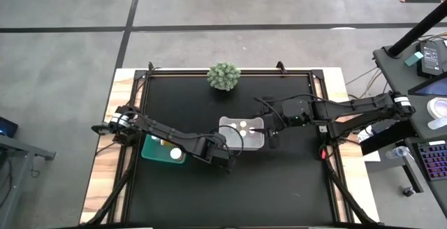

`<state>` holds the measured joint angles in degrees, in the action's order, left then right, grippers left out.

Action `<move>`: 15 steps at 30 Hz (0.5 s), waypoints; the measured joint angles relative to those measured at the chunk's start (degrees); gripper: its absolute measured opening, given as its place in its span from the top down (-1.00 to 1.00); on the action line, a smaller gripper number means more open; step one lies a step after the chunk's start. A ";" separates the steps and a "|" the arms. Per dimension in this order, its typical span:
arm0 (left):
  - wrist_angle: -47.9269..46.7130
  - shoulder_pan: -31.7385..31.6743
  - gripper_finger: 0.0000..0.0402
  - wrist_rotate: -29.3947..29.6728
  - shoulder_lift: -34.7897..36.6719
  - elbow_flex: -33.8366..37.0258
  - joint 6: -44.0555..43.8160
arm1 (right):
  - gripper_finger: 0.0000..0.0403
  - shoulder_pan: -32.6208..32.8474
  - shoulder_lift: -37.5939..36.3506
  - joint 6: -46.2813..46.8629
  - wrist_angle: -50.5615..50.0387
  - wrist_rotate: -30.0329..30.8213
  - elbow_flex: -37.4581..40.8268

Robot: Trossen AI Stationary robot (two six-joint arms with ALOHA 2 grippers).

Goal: Pick and place medicine bottles into bin by pill shape (circle, oval)
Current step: Put the white capsule bottle into the blue bin

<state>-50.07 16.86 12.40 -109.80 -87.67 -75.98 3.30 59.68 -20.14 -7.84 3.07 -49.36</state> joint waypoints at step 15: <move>8.81 -0.15 -0.19 1.55 0.00 7.24 0.23 | 0.00 0.01 0.00 -0.42 -0.04 0.00 0.00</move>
<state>-41.26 16.71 13.94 -109.80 -80.44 -75.76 3.31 59.68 -20.56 -7.88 3.07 -49.36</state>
